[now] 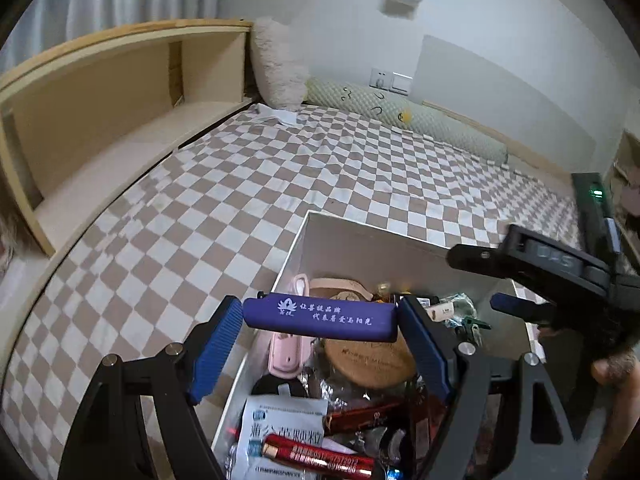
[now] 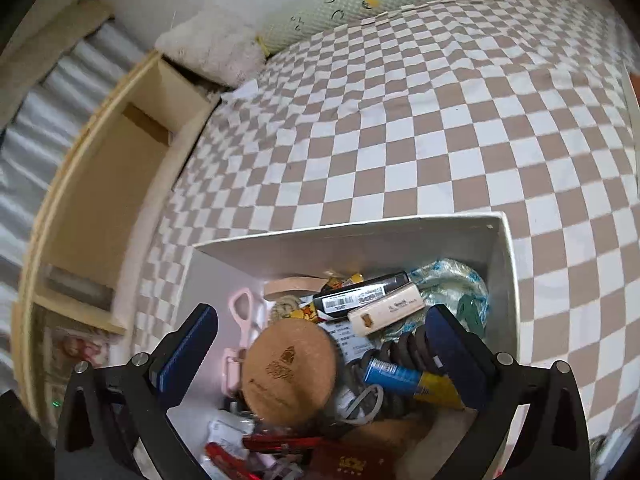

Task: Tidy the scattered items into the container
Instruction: 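Open the left tool to drop the purple tube in the box while the right drops the SAFETY can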

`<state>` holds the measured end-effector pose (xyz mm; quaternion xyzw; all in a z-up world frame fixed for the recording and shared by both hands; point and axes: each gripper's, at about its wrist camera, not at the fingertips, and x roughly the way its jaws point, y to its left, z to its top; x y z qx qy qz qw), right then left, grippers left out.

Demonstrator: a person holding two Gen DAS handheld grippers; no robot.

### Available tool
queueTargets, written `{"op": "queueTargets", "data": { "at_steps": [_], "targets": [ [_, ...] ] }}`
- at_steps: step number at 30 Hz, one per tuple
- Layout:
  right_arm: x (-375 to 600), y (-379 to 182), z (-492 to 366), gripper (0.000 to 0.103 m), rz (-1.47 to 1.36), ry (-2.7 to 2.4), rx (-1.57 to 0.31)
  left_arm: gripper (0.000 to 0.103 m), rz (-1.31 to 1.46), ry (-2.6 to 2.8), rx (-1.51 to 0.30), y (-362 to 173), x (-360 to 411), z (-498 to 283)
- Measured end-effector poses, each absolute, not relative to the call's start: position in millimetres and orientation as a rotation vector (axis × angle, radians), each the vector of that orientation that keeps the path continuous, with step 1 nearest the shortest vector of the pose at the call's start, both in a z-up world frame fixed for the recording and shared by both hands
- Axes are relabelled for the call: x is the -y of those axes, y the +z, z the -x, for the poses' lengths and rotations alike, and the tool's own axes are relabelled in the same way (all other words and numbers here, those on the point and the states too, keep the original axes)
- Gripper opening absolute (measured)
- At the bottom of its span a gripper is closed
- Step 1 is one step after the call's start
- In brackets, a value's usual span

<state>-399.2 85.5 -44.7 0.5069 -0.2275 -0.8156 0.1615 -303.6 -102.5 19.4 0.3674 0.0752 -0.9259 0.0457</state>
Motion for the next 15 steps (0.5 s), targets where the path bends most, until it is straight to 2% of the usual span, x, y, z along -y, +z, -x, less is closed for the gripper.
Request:
{"op": "queueTargets", "data": {
  "at_steps": [7,15],
  "targets": [
    [-116,-28,384,0.103,-1.367,-2.249,0.869,0.080,-1.238,-2.800,-0.087,8,74,339],
    [-120,-9,373,0.103,-1.307,-2.173,0.883,0.082,-1.345,-2.727,-0.093,-20,73,388]
  ]
}}
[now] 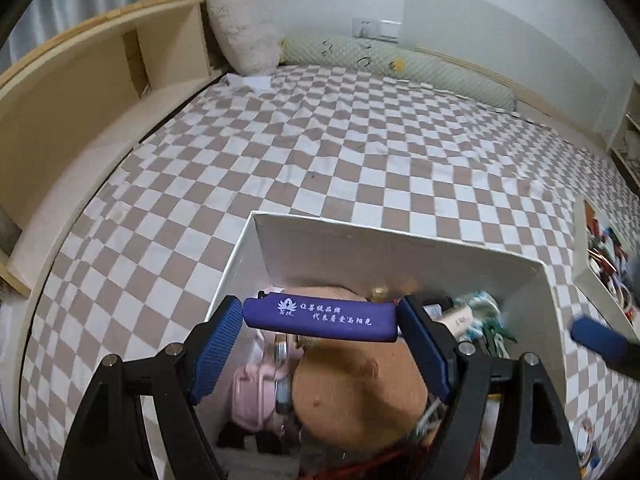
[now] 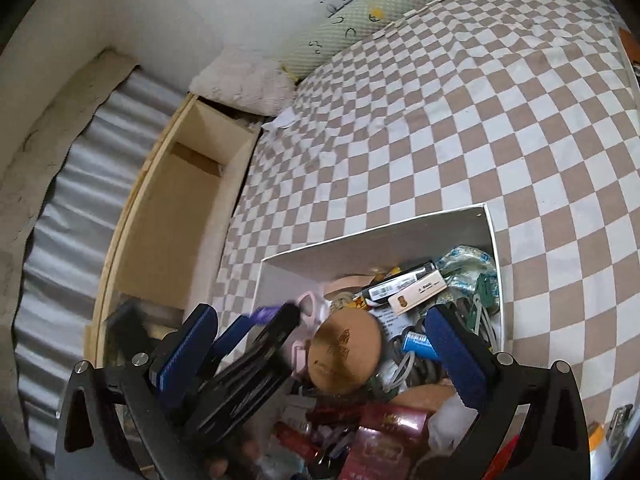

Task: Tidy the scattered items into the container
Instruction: 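Open the left tool to drop the purple tube in the box while the right drops the SAFETY can, then withdraw both open tools up and back from the box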

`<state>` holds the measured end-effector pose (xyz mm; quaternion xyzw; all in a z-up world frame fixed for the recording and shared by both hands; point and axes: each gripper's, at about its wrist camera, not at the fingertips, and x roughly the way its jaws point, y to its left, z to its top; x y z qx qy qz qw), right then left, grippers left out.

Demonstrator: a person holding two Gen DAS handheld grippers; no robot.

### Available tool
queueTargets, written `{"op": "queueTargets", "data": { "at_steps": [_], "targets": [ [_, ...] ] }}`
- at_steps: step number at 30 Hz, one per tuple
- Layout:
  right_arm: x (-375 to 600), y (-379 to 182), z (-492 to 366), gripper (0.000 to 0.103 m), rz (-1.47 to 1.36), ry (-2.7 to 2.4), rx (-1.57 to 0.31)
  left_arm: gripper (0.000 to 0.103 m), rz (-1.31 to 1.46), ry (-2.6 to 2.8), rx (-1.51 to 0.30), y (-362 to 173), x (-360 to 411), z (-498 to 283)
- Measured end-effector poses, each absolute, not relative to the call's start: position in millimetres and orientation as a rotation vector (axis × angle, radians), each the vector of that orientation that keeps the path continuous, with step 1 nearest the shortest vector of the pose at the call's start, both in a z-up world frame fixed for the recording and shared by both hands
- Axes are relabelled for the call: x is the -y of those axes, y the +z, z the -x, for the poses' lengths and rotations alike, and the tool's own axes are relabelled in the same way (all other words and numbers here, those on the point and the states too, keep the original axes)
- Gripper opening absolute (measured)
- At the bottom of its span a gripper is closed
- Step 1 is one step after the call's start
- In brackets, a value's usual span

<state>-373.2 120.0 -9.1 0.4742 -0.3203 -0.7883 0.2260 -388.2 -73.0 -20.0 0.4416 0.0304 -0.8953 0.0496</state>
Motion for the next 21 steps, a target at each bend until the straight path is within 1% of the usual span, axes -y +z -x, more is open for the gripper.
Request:
{"op": "queueTargets", "data": {
  "at_steps": [1,2,3,6,10,13,17,21],
  "targets": [
    [-121,-9,373,0.103,-1.309,-2.162,0.887,0.087,-1.350,-2.728,-0.112,-23,75,392],
    [-124,-9,373,0.103,-1.309,-2.149,0.894,0.101,-1.347,-2.729,-0.136,-25,77,394],
    [-127,-9,372,0.103,-1.305,-2.140,0.900,0.103,-1.330,-2.727,-0.162,-27,80,394],
    [-133,-9,370,0.103,-1.294,-2.144,0.897,0.103,-1.295,-2.730,-0.207,-26,85,388],
    [-142,-8,368,0.103,-1.282,-2.163,0.910,0.103,-1.243,-2.740,-0.164,-11,82,376],
    [-146,-9,365,0.103,-1.291,-2.152,0.933,0.103,-1.225,-2.764,-0.176,-1,79,366],
    [-148,-6,358,0.103,-1.298,-2.153,0.937,0.103,-1.185,-2.796,-0.142,16,72,350],
    [-149,1,347,0.103,-1.296,-2.145,0.955,0.103,-1.154,-2.812,-0.170,34,72,341]
  ]
}}
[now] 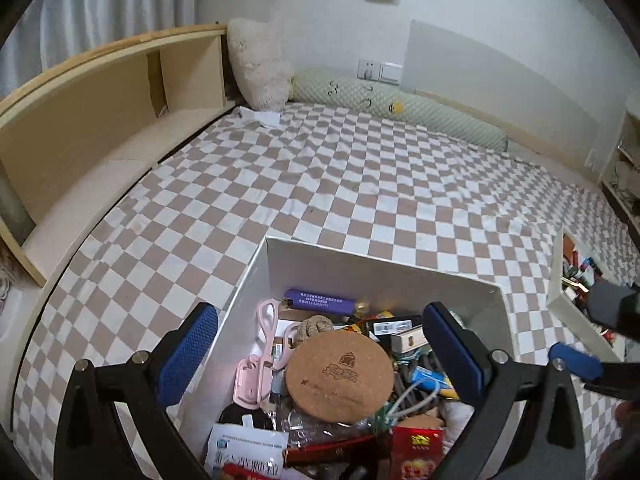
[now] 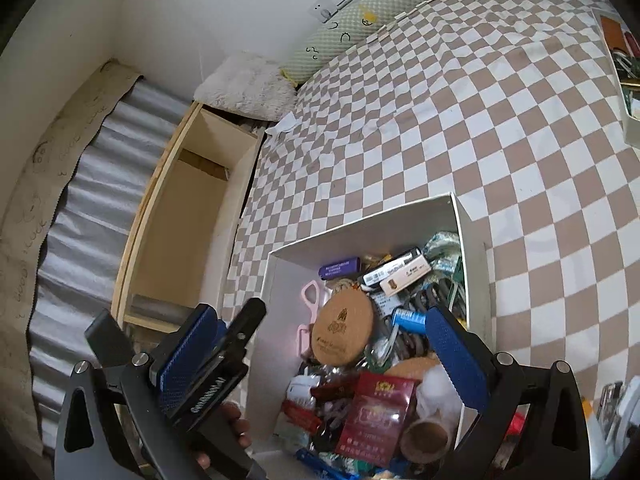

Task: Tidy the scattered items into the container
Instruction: 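Withdraw both open tools up and back from the box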

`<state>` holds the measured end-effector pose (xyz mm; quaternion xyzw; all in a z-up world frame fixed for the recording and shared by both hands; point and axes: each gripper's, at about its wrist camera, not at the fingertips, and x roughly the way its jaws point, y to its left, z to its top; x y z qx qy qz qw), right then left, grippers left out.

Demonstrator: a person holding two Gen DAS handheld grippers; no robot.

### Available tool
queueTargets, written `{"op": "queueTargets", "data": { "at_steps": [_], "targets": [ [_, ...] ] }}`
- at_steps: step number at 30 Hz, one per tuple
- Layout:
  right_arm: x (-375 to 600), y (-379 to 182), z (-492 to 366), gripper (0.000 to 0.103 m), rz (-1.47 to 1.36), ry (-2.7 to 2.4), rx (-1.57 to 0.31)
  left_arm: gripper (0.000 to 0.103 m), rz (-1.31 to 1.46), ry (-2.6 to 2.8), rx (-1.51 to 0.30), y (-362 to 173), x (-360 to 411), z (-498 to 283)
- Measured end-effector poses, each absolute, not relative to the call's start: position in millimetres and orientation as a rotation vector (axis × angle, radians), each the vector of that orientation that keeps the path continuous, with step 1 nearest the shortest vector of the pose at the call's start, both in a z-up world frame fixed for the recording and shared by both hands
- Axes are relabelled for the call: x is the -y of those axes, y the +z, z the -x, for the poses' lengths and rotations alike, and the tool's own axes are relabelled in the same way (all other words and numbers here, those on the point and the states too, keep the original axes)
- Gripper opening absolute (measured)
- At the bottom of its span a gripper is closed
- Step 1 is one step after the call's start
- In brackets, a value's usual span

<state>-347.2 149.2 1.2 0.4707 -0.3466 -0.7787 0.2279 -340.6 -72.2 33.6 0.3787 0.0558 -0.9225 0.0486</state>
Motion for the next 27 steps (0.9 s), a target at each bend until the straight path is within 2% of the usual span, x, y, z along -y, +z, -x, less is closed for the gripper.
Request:
{"op": "queueTargets", "data": {
  "at_steps": [17,27],
  "targets": [
    [-164,60,276,0.103,-1.208,-2.278,0.806,0.103,-1.102,-2.886,-0.145,81,57,258],
    [-172,105,216,0.103,-1.061,-2.437,0.574,0.103,-1.006,-2.978,-0.103,120,41,201]
  ]
}}
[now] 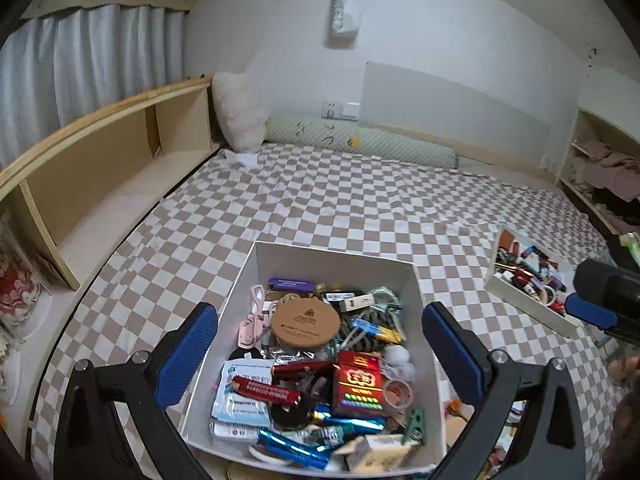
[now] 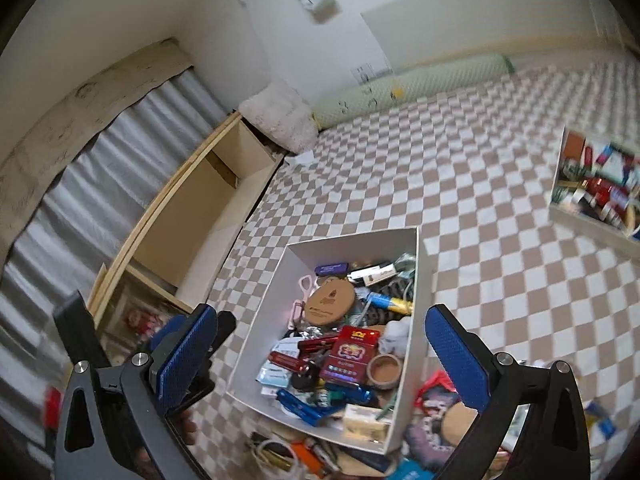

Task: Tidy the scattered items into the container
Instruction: 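Withdraw both open tools up and back from the box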

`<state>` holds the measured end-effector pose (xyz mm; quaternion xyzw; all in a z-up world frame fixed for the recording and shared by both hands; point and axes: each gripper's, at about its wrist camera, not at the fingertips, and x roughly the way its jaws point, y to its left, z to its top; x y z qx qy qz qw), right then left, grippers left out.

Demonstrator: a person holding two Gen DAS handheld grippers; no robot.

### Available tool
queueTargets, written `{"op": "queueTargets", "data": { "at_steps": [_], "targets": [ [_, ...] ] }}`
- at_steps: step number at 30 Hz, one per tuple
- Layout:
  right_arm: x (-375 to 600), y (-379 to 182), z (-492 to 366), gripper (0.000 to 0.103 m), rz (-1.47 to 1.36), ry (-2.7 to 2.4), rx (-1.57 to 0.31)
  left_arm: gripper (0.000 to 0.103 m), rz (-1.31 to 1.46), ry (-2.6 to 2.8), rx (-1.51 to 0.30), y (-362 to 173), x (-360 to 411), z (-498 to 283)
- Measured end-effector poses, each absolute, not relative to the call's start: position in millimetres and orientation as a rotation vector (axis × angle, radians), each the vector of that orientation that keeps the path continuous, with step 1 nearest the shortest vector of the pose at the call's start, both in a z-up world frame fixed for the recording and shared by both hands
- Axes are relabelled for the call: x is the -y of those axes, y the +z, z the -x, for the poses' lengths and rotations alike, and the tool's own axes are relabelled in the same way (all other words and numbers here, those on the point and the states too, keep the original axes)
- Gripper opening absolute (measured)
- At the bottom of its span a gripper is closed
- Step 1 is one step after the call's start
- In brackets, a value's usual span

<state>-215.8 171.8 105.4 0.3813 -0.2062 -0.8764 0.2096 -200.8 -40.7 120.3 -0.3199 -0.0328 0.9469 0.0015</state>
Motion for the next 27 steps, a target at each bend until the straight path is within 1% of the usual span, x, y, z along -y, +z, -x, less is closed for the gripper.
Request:
{"op": "queueTargets", "data": {
  "at_steps": [6,12,19,27],
  "targets": [
    [-179,124,180,0.103,-0.982,-2.526,0.475,0.103,0.949,2.931,0.135,141,30,166],
    [-187,138,144,0.103,-0.870,-2.685,0.321,0.103,0.898,2.929,0.098,155,15,135],
    [-206,149,115,0.103,-0.770,-2.756,0.282,0.103,0.832,2.931,0.115,167,8,104],
    [-219,145,82,0.103,-0.712,-2.835,0.141,0.103,0.790,2.942,0.106,169,5,72]
  ]
}}
